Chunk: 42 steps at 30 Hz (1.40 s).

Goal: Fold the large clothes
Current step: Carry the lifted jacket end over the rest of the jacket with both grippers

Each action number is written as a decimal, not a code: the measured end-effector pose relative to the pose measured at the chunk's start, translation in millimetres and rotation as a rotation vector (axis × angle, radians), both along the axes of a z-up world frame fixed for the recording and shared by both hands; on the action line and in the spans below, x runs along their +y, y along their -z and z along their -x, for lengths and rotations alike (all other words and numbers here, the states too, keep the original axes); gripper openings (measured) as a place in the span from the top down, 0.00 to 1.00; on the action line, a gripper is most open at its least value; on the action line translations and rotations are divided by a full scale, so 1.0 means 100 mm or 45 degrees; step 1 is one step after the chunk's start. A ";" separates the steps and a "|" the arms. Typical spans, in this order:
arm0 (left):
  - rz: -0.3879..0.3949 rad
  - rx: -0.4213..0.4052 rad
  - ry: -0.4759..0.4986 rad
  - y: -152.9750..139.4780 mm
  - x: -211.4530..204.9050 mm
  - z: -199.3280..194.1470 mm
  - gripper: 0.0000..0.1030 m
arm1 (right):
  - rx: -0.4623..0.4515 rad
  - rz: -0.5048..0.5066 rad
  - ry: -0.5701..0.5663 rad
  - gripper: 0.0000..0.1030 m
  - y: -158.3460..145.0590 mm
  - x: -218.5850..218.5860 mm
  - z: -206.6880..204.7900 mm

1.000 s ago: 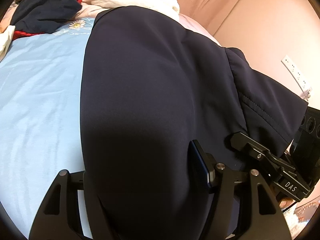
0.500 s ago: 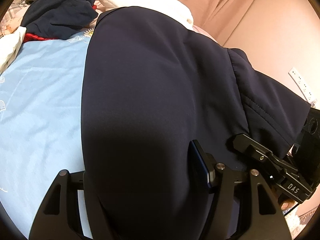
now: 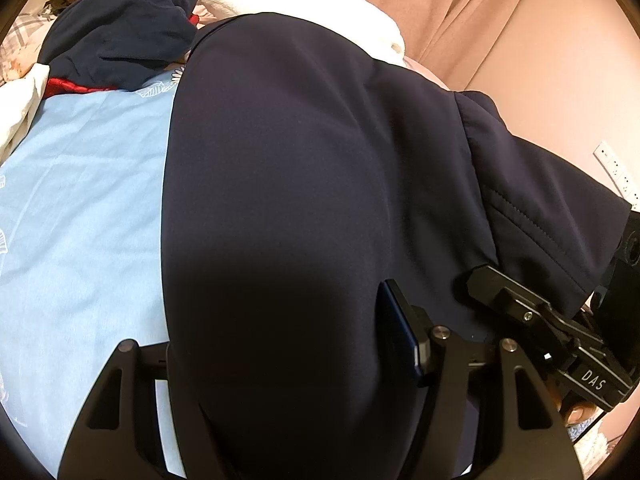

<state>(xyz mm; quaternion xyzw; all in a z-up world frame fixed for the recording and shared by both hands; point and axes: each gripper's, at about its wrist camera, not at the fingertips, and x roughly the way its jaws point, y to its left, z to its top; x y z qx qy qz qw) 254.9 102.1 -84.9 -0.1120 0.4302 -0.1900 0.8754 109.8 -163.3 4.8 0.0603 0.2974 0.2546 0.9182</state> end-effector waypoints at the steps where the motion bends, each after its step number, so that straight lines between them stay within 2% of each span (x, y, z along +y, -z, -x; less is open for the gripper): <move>1: -0.001 -0.004 0.002 0.00 -0.02 0.00 0.38 | 0.000 0.001 0.001 0.69 0.01 0.00 -0.02; 24: -0.043 0.083 0.004 0.11 -0.31 0.30 0.37 | 0.098 -0.028 0.059 0.69 0.26 0.02 -0.40; 42: -0.098 0.112 -0.001 0.10 -0.54 0.82 0.35 | 0.191 -0.036 0.152 0.69 0.40 -0.08 -0.55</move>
